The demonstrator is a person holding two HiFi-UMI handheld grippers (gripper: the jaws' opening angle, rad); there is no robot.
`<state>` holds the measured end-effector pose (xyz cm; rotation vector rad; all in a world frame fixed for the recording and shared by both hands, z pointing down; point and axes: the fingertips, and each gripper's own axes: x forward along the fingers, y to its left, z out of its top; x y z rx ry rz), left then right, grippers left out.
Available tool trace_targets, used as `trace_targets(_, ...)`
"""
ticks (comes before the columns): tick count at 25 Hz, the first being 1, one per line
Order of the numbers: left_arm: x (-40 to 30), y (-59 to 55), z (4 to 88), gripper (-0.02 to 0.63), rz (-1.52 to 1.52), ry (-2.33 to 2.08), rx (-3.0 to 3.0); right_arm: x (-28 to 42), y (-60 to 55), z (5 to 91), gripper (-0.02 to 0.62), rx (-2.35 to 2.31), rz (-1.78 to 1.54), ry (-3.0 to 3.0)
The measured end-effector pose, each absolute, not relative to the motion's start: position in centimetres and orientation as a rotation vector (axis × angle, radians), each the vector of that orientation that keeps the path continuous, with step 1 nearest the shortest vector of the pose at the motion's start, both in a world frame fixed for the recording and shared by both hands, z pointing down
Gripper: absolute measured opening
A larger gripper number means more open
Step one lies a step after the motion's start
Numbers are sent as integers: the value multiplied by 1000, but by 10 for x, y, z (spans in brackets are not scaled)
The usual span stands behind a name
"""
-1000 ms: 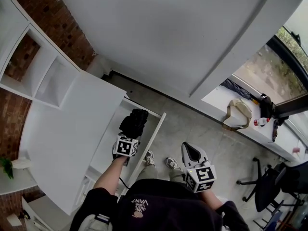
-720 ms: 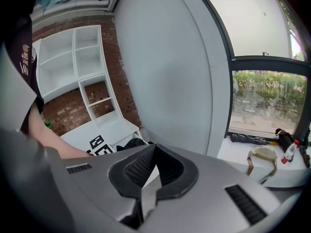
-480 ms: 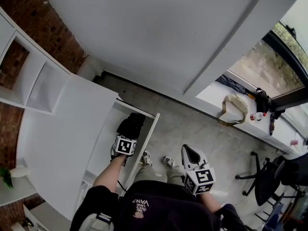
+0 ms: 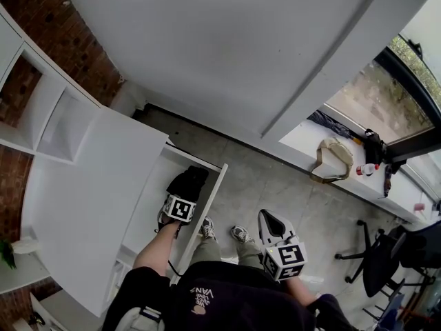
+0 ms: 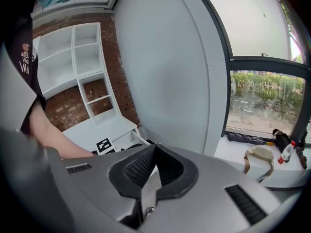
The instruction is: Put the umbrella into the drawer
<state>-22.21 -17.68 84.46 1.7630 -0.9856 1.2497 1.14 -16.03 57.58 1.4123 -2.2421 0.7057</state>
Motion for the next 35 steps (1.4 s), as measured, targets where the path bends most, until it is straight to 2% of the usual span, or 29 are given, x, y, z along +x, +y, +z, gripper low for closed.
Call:
trace_targets(11,-216,-176,861,230,1253,-971,1776,4,-162,575,0,1370,690,-2263)
trace_targets(21,-227,-171,850,308,1249,-1003,1764,0,-160,574,0,1327,678,-2294)
trace_targets(35,-258,-164,799,345,1042,-1264,1810,-31,-163,559,0,1131,604,-2417)
